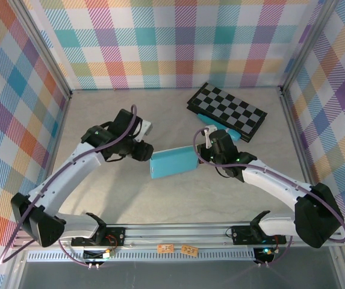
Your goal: Fold the paper box
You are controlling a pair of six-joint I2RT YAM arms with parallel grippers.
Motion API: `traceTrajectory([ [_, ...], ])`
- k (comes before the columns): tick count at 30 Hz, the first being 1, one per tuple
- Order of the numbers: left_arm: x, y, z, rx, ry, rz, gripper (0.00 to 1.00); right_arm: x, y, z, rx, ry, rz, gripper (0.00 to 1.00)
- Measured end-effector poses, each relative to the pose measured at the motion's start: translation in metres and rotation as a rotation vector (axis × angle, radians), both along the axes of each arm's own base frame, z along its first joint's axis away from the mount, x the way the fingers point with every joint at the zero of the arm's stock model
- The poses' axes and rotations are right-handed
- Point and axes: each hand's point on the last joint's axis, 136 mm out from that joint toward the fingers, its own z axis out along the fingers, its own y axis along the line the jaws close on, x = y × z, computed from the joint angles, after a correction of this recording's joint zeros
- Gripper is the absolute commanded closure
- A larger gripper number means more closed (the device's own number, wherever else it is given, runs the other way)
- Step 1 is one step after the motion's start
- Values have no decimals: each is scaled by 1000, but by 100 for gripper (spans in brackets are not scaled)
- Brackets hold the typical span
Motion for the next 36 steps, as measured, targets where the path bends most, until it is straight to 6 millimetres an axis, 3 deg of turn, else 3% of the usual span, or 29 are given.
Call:
traceTrajectory([
  [10,16,-3,-34,129,92,-48,61,-1,0,0,-11,15,1,100],
  [15,18,-9,-32,115,91,-75,66,0,1,0,-13,18,1,100],
  [31,14,-15,-32,95,125,-99,66,2,2,0,-18,24,1,100],
  [36,15,-16,-43,113,152,-112,82,2,2,0,-18,24,1,100],
])
